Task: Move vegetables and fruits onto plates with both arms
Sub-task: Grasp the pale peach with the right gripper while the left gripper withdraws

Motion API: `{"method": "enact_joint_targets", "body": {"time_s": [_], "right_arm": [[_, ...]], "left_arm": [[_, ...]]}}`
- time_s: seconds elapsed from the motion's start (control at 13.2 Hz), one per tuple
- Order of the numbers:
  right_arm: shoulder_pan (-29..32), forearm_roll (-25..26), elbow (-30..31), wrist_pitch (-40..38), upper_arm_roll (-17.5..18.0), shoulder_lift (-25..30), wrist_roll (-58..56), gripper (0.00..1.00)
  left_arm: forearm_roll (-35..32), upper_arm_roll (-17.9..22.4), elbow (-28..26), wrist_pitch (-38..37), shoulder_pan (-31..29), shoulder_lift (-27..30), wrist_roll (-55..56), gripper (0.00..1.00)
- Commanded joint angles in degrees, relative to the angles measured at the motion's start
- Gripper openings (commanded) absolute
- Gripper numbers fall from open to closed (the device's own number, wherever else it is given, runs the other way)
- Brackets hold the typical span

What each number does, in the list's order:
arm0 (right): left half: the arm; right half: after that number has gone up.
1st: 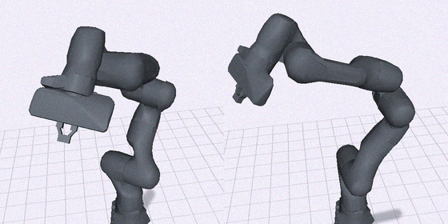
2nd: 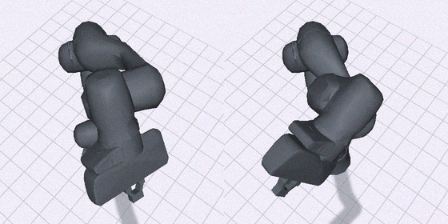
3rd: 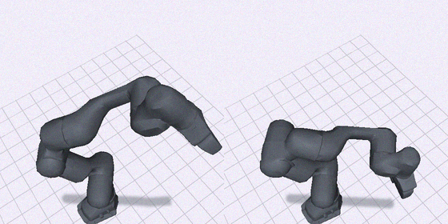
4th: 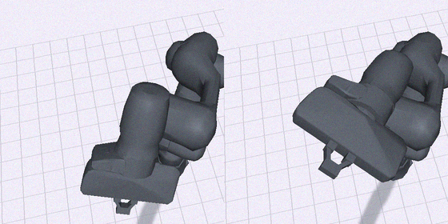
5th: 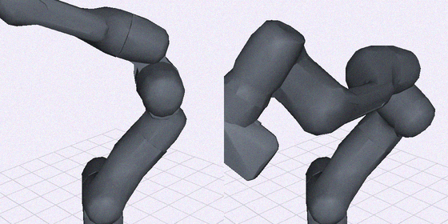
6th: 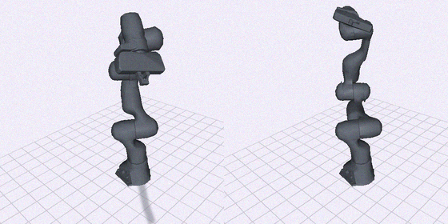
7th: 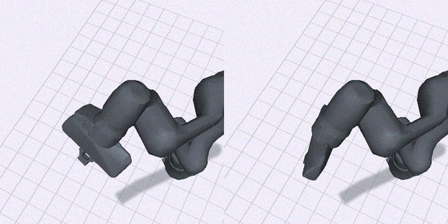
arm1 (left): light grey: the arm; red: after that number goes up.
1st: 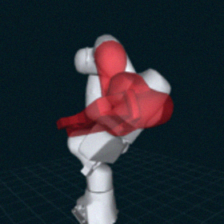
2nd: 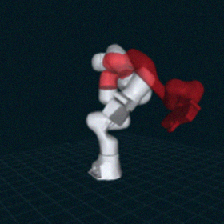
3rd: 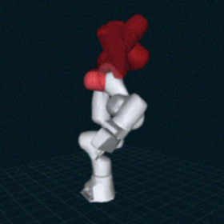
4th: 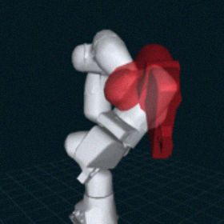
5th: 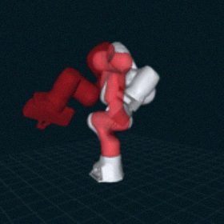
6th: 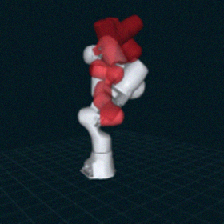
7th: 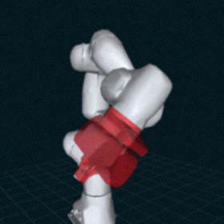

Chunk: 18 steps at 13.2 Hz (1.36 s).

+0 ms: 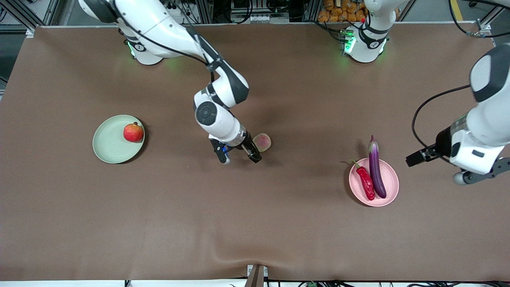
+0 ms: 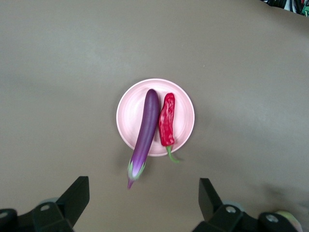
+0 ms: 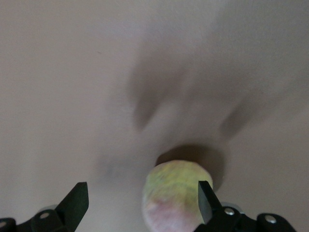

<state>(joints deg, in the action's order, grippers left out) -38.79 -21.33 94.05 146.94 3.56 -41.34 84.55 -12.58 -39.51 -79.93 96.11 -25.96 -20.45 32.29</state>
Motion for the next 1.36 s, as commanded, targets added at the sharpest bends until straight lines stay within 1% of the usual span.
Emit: {"method": "enact_joint_targets", "body": {"time_s": [0.0, 0.3, 0.38, 0.45, 0.68, 0.76, 0.83, 0.91, 0.98, 1.14, 1.29], "right_arm": [[-1.7, 1.3, -2.1, -0.7, -1.8, -2.0, 1.6, 1.00], [-5.5, 1.4, -3.3, -0.4, -2.1, -4.2, 6.6, 1.00], [-6.4, 1.6, -3.8, -0.4, -3.0, -4.8, 6.5, 1.00], [-6.9, 2.3, -4.0, -0.4, -3.6, -5.0, 6.5, 1.00], [-7.0, 3.4, -4.3, -0.5, -3.6, -5.2, 6.4, 1.00], [-7.0, 4.3, -4.5, -0.6, -3.6, -5.2, 6.2, 0.79], [-6.7, 6.1, -5.3, -1.2, -3.6, -5.1, 5.8, 0.23], [-6.1, 6.9, -5.7, -1.8, -3.6, -5.0, 6.1, 0.00], [-5.1, 7.1, -5.8, -4.4, -3.9, -4.3, 5.6, 0.00], [-1.5, 6.9, -9.1, -13.0, -4.0, -3.3, 4.9, 0.00], [2.1, 6.7, -11.1, -24.0, -3.9, -1.0, -0.8, 0.00]], "left_arm": [[1.6, -0.5, 0.6, -4.7, -0.8, 5.2, -2.8, 1.00], [2.8, -0.5, 0.7, -8.1, -0.8, 10.1, -9.1, 1.00], [3.5, -0.5, 0.7, -8.5, -0.8, 10.7, -10.0, 1.00], [3.6, -0.5, 0.7, -8.8, -0.8, 11.5, -11.0, 1.00], [4.3, 0.1, 0.6, -9.4, -0.1, 13.5, -14.6, 1.00], [4.5, 2.4, 0.3, -9.4, 2.3, 14.7, -15.5, 1.00], [4.7, 7.8, 0.0, -9.4, 8.1, 15.0, -15.6, 1.00], [5.6, 13.8, -0.1, -9.6, 12.9, 15.3, -15.9, 1.00], [7.5, 17.4, -0.3, -10.0, 15.4, 16.6, -17.6, 1.00], [9.1, 21.9, -1.7, -10.0, 18.0, 17.5, -19.1, 1.00], [10.9, 29.4, -4.3, -10.0, 23.5, 19.6, -19.5, 1.00]]}}
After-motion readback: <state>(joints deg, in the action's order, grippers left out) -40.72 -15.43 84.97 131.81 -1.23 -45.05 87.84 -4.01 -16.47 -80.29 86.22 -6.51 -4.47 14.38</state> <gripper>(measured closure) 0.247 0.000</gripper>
